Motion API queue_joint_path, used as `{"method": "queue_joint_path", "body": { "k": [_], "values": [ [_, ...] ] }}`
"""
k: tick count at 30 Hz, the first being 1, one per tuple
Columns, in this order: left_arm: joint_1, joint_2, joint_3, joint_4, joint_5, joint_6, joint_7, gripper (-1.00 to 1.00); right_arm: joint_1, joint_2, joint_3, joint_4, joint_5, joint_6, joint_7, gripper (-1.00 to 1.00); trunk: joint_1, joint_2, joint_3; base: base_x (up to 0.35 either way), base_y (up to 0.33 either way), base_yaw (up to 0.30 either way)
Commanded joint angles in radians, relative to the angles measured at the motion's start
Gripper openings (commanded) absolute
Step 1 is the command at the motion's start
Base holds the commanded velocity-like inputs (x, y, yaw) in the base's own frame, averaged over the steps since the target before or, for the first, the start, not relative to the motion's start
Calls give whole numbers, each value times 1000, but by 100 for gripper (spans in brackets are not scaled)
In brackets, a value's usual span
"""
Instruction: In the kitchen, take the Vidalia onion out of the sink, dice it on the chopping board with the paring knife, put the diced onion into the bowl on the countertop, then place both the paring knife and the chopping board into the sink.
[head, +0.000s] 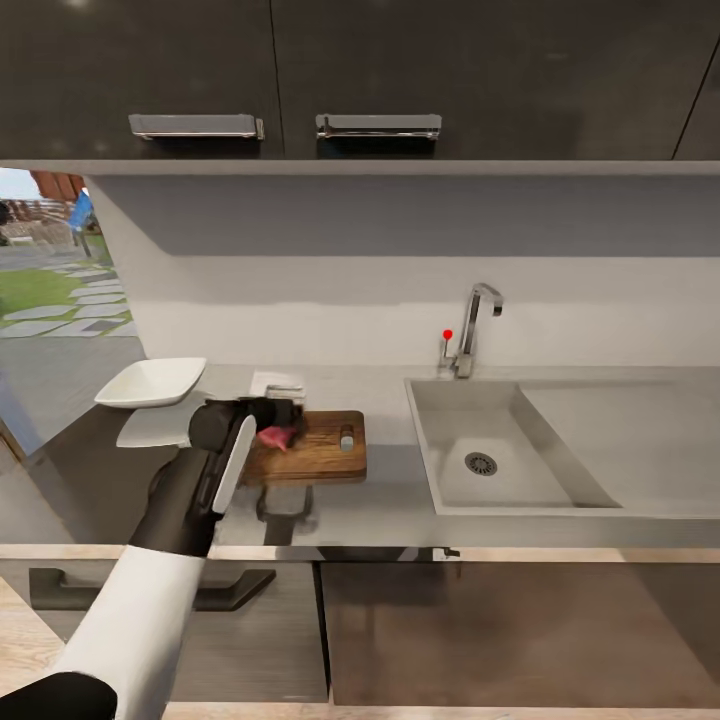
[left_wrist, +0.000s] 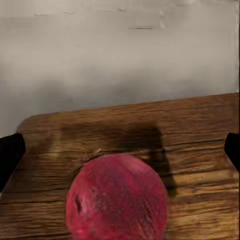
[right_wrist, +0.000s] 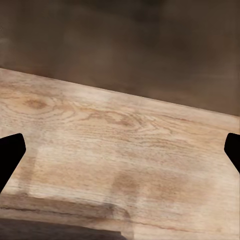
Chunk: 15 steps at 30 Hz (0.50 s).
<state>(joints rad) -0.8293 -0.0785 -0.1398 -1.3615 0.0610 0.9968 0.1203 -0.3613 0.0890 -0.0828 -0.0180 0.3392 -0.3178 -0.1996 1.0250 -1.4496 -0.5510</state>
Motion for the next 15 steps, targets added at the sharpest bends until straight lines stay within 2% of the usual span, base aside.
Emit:
{"method": "queue_joint_path", "body": {
  "k": [1,3,6,15],
  "values": [
    [-1,12,1,-68,8,5,8,100,-1,1,-8,1,11,-3,-4,100,0,0,-1,0,0,0],
    [-1,27,3,-140,7,8,9,100,-1,0,-8,1,11,-3,-4,100,0,0,-1,0,0,0],
    [-1,34,6,-169,7,8,10,100,-1,0,-8,1,11,-3,-4,100,0,0,-1,0,0,0],
    [-1,41,7,-187,6,6,10,100,-1,0,-8,1,11,-3,-4,100,0,0,-1,-24,0,0]
  ]
}}
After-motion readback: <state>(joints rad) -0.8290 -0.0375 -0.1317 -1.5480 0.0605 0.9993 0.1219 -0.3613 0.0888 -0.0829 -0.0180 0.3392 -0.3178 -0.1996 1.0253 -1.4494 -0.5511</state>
